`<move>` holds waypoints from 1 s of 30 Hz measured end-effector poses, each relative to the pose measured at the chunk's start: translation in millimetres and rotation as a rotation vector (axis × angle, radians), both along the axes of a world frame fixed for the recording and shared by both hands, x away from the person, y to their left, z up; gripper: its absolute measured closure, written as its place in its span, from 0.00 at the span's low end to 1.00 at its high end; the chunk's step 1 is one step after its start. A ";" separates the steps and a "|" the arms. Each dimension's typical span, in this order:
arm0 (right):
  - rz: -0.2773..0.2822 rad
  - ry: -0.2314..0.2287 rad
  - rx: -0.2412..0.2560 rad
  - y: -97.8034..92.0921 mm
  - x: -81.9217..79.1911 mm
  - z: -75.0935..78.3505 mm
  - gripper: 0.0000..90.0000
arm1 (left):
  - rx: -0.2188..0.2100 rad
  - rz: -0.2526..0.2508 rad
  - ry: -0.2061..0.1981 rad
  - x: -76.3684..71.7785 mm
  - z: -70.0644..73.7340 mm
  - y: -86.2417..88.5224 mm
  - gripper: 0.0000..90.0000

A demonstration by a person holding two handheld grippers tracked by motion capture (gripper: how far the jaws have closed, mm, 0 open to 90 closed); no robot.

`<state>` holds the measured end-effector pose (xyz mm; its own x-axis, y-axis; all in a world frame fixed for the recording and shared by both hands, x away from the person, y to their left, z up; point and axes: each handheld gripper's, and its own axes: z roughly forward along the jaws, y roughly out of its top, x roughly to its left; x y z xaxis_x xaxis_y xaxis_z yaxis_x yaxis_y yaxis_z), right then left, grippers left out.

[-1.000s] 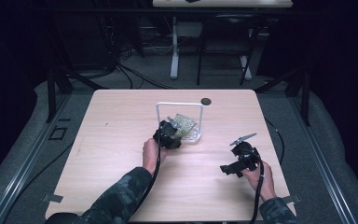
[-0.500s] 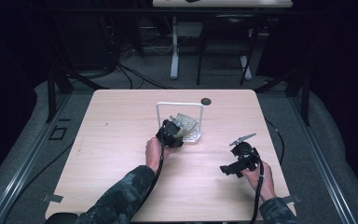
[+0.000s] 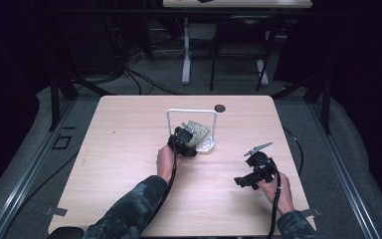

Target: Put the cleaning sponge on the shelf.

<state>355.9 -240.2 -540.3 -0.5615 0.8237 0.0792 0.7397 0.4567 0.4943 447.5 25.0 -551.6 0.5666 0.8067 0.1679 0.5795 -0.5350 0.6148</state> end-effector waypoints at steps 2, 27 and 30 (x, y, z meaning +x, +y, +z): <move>0.001 0.000 -0.003 -0.2 0.1 -0.2 0.00 | 0.003 0.002 0.000 0.2 0.0 -1.1 0.36; 0.008 -0.004 -0.010 -0.7 0.2 -0.7 0.01 | 0.003 -0.009 -0.019 -4.7 7.3 -9.2 0.16; 0.007 -0.004 -0.008 -0.6 0.2 -0.6 0.01 | -0.007 -0.018 -0.026 -6.2 9.7 -9.8 0.15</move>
<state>356.1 -240.9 -541.0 -0.5674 0.8205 0.0699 0.7344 0.4658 0.4937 441.3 15.2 -541.9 0.5767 0.7975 0.1772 0.5539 -0.5412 0.6327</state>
